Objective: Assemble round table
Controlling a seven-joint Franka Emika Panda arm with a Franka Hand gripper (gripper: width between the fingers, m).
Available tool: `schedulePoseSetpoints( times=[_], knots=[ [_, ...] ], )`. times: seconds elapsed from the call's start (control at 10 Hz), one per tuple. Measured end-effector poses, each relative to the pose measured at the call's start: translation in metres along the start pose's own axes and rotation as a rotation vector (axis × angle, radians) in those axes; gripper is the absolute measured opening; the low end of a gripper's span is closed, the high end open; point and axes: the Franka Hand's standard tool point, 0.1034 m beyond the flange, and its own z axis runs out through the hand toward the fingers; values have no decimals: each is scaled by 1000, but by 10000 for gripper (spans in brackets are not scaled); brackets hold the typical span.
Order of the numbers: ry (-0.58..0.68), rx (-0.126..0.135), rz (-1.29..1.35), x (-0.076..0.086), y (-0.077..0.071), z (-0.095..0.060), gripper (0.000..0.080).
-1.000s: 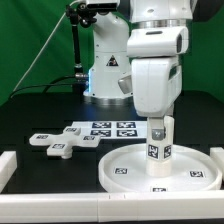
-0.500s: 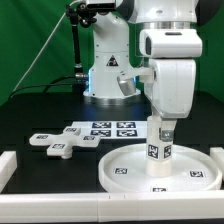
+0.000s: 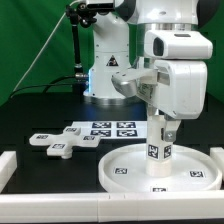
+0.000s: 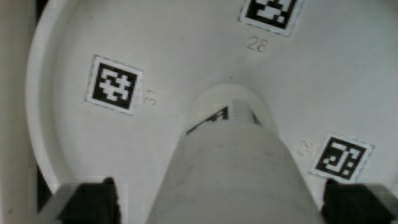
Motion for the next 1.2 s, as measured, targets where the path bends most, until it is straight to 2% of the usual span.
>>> schedulePoseSetpoints(
  times=[0.1,0.5,0.6,0.7,0.8,1.2],
  knots=[
    [0,2,1,0,-1,0,406],
    [0,2,28,-1,-1,1,407],
    [1,7,115,0,-1,1,407],
    [-4,25,256,2,-3,1,407],
    [-8,32,335,3,-3,0,407],
    [-10,32,602,3,-3,1,407]
  ],
)
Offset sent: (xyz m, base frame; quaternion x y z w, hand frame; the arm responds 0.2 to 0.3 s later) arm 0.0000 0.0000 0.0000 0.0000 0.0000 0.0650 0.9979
